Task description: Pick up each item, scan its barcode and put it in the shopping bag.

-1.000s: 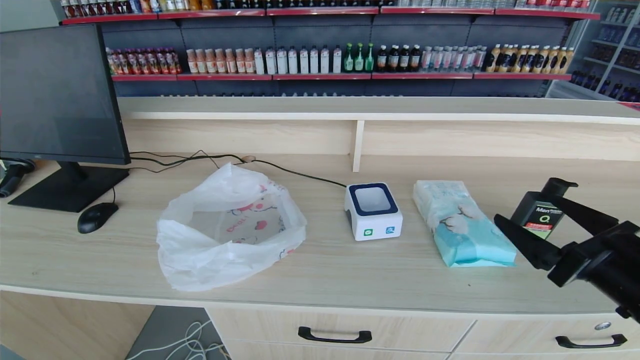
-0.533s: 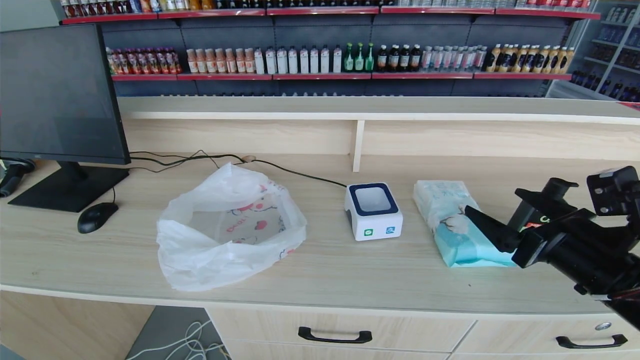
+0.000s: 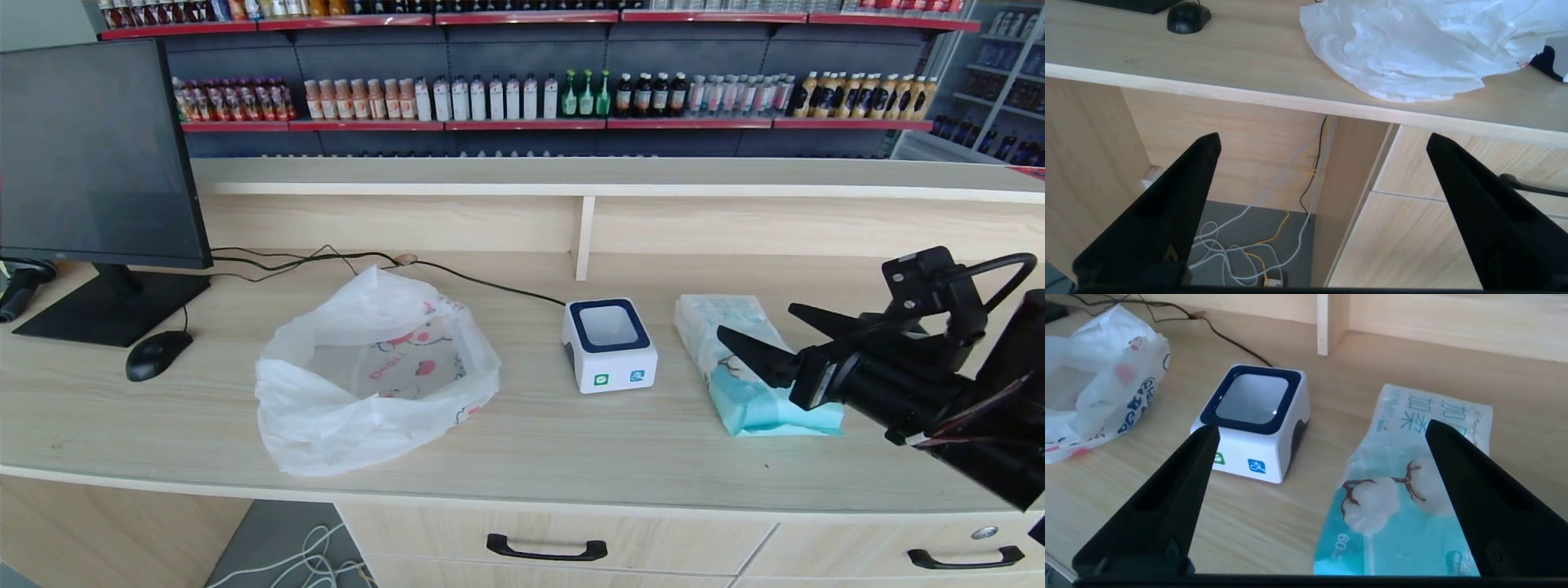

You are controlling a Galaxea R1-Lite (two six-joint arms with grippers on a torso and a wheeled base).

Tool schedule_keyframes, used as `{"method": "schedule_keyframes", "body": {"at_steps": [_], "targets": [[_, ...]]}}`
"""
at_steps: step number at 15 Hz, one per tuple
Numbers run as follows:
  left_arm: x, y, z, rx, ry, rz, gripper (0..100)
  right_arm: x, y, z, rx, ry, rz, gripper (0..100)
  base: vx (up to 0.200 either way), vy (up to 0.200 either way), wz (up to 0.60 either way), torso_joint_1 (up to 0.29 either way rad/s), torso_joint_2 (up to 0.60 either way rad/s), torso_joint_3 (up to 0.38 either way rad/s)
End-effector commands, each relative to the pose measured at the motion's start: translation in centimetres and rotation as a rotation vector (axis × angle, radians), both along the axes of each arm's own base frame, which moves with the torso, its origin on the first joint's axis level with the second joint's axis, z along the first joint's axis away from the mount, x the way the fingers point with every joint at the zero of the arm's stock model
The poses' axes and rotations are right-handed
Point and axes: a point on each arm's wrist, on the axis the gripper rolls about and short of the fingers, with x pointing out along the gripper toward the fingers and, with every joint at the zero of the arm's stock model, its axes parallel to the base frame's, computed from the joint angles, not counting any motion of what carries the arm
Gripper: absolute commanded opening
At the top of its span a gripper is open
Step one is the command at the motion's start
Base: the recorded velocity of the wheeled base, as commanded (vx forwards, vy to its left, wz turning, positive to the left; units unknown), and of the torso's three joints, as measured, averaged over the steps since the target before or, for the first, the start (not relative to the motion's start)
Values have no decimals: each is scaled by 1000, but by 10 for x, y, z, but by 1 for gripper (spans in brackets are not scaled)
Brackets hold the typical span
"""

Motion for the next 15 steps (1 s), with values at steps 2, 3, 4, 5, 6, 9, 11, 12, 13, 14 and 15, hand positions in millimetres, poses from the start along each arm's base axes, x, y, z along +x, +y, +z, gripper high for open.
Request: {"method": "schedule_keyframes", "body": {"at_steps": [2, 3, 4, 5, 6, 9, 11, 12, 13, 14, 15], "targets": [[0, 0, 0, 0, -1, 1, 100, 16, 4, 22, -1, 8, -6, 100, 0, 0, 0, 0, 0, 0], [0, 0, 0, 0, -1, 1, 100, 19, 5, 24, -3, 14, -6, 100, 0, 0, 0, 0, 0, 0], [0, 0, 0, 0, -1, 1, 100, 24, 4, 25, -17, 60, -25, 100, 0, 0, 0, 0, 0, 0], [0, 0, 0, 0, -1, 1, 100, 25, 4, 24, -25, 83, -30, 100, 0, 0, 0, 0, 0, 0], [0, 0, 0, 0, -1, 1, 100, 28, 2, 21, -42, 145, -41, 100, 0, 0, 0, 0, 0, 0], [0, 0, 0, 0, 1, 3, 100, 43, -7, 15, -55, 205, -80, 100, 0, 0, 0, 0, 0, 0], [0, 0, 0, 0, -1, 1, 100, 46, -8, 12, -78, 291, -86, 100, 0, 0, 0, 0, 0, 0], [0, 0, 0, 0, -1, 3, 100, 48, -8, 11, -88, 313, -85, 100, 0, 0, 0, 0, 0, 0], [0, 0, 0, 0, 1, 1, 100, 55, -6, 12, -102, 338, -90, 100, 0, 0, 0, 0, 0, 0], [0, 0, 0, 0, -1, 1, 100, 64, -4, 13, -107, 336, -98, 100, 0, 0, 0, 0, 0, 0], [0, 0, 0, 0, -1, 1, 100, 74, -5, 12, -113, 334, -112, 100, 0, 0, 0, 0, 0, 0]]}}
